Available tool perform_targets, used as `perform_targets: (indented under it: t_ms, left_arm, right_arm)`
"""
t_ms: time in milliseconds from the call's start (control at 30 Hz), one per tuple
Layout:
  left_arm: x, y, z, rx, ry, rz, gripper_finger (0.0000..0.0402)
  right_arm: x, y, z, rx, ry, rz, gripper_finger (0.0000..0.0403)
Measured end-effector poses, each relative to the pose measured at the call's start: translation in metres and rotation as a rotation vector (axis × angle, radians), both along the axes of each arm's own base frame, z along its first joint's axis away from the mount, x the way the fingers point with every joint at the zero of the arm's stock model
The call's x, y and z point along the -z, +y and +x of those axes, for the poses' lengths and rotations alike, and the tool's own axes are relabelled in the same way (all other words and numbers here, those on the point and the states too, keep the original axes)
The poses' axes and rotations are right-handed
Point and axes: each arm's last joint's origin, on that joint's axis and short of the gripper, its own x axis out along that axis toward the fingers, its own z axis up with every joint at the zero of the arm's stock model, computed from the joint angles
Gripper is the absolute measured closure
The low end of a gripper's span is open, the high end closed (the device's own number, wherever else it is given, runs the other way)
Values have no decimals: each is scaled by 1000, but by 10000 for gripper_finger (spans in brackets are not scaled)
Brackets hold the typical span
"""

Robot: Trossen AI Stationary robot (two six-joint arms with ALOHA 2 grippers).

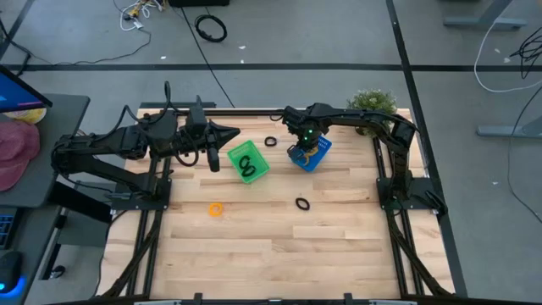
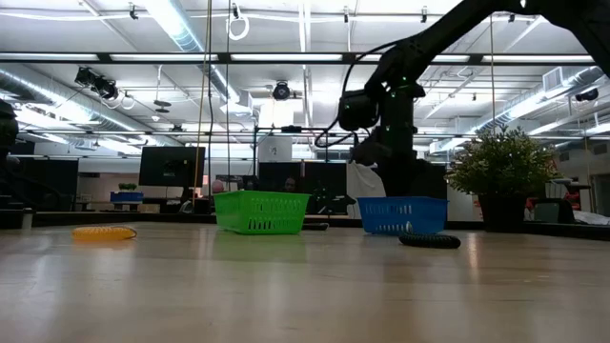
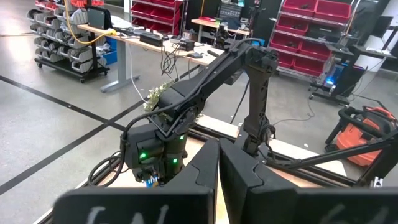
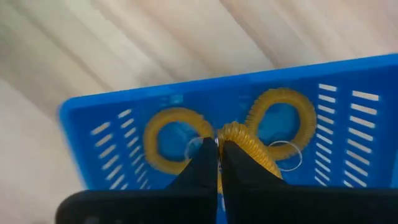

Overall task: Sort spring keychains
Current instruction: Put the yellow spring keychain into the blue bin

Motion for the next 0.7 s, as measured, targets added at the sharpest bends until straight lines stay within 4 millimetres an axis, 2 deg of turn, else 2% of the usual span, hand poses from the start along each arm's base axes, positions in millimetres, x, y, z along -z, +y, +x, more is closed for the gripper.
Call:
perform_targets:
  t_ms: [267,600,700]
  left_arm:
    - [0,0,0,0,2,0,385]
    - [0,0,0,0,4,0,385]
    - [0,0,0,0,3,0,385]
  right_arm:
    - [12,-4,-5,28,-57,68,396]
    - [12,-3,-7,20,-32,81,320]
    - [6,-1,-11,2,-8,92,303]
